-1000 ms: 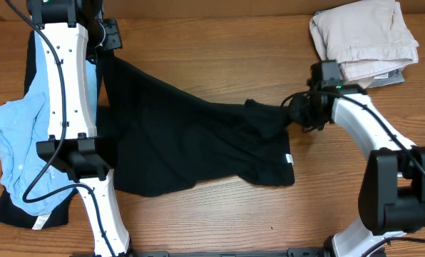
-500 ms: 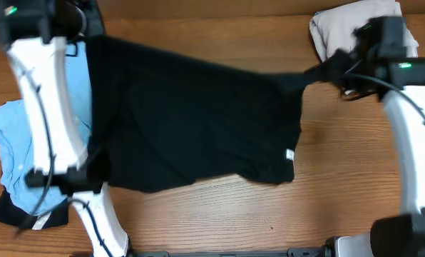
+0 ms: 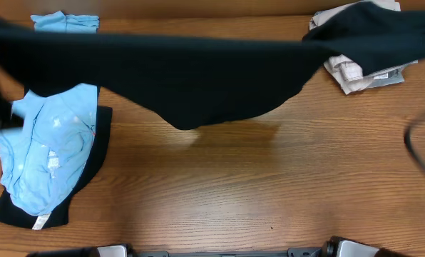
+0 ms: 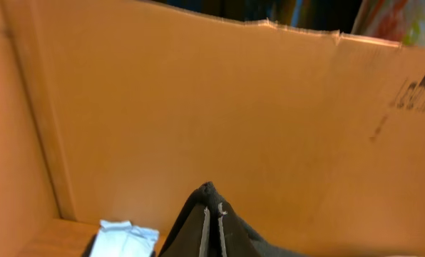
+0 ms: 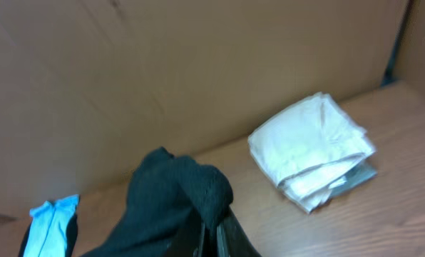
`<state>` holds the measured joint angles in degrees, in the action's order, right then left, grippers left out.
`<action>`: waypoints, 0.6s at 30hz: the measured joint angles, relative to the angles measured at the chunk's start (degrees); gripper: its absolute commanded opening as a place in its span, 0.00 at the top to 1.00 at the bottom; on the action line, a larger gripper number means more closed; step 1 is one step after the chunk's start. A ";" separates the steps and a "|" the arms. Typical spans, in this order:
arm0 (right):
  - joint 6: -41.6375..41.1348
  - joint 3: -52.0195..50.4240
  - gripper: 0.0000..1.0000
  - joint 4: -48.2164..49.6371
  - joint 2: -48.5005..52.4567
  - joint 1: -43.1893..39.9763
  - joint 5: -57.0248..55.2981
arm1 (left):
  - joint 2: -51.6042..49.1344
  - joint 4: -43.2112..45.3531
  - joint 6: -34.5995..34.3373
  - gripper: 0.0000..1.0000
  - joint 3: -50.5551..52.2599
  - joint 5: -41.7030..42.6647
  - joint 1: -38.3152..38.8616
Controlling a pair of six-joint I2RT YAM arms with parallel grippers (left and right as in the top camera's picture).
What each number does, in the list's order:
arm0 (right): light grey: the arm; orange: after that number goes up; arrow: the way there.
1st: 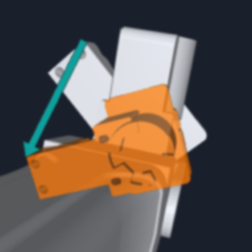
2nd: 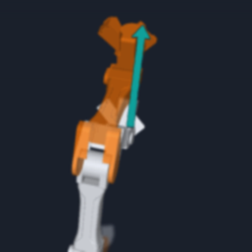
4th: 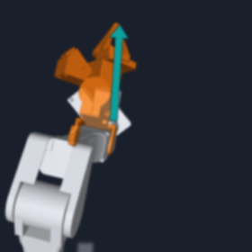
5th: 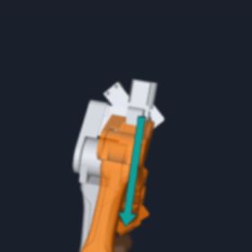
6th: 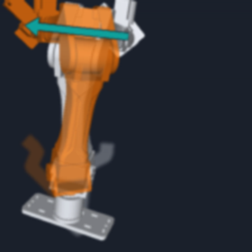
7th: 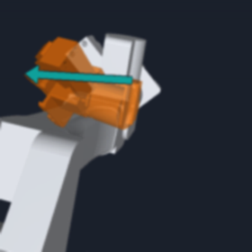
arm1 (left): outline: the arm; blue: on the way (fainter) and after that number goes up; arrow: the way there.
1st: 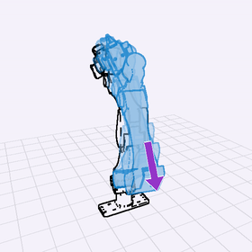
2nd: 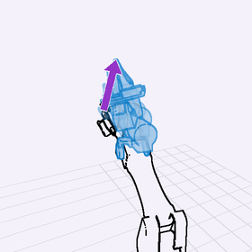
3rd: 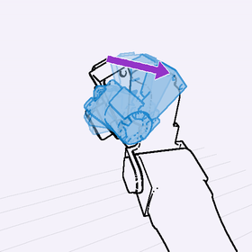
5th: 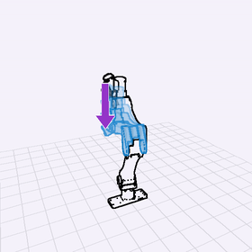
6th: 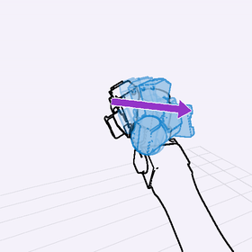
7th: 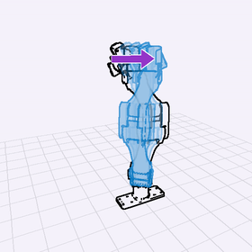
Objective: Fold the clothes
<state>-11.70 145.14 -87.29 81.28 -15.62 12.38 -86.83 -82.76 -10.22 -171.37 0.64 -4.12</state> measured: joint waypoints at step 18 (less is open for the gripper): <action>2.91 6.80 0.96 0.52 3.41 -0.50 -3.74 | -11.21 -0.70 0.15 0.96 1.79 -4.33 0.02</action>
<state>-8.80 151.94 -86.76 84.68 -16.12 8.64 -98.04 -83.46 -10.07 -169.58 -3.68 -4.10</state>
